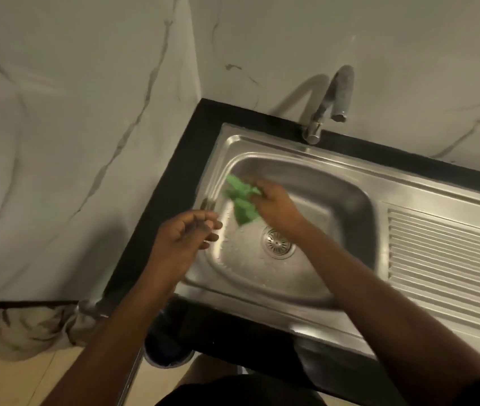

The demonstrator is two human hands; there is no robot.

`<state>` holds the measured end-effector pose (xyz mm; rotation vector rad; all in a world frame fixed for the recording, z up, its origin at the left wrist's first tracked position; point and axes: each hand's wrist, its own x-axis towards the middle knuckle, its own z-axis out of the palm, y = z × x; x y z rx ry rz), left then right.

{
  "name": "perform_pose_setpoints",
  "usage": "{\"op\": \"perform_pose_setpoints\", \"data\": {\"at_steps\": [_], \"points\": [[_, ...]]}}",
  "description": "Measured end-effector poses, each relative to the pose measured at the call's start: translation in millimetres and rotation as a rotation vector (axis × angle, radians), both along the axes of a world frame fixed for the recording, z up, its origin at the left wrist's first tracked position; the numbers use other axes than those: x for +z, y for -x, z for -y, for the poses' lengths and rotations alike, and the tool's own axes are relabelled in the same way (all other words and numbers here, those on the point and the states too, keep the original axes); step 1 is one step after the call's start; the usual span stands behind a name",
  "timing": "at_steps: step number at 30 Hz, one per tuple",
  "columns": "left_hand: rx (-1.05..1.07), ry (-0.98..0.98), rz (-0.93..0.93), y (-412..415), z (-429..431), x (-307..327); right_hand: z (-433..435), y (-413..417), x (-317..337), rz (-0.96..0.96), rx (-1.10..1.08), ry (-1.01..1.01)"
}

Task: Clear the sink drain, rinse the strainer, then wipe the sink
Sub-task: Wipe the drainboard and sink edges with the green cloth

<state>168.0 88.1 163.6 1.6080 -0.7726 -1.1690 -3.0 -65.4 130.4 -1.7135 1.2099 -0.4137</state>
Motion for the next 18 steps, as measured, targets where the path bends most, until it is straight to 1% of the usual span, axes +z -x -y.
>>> {"op": "perform_pose_setpoints", "data": {"at_steps": [2,4,6,9,11,13,15,16,18], "points": [[0.004,-0.025,0.003,-3.0,-15.2,-6.2,41.8,-29.5,9.9,-0.046,-0.069,0.156],[0.025,-0.049,-0.004,-7.7,-31.8,-11.2,77.9,-66.5,15.1,-0.095,-0.049,0.278],[0.051,-0.056,-0.028,-11.6,-45.6,-12.6,104.2,-101.4,7.9,-0.164,0.032,0.273],[0.109,-0.07,-0.033,-22.5,-55.7,-11.6,108.6,-137.8,-19.6,-0.368,0.251,0.264],[0.148,-0.065,-0.017,-31.1,-56.4,-10.0,88.6,-148.4,-39.4,-0.436,0.311,0.307],[0.169,-0.047,0.021,-36.7,-52.8,-4.8,56.1,-144.6,-54.0,-0.427,0.384,0.389],[0.185,-0.033,0.042,-40.2,-46.8,4.5,9.8,-135.5,-61.8,-0.396,0.506,0.427],[0.195,-0.027,0.045,-41.7,-43.8,8.0,-17.2,-131.9,-64.2,-0.372,0.574,0.418],[0.206,-0.03,0.059,-44.5,-37.6,13.3,-72.5,-123.6,-63.8,-0.286,0.667,0.327]]}}
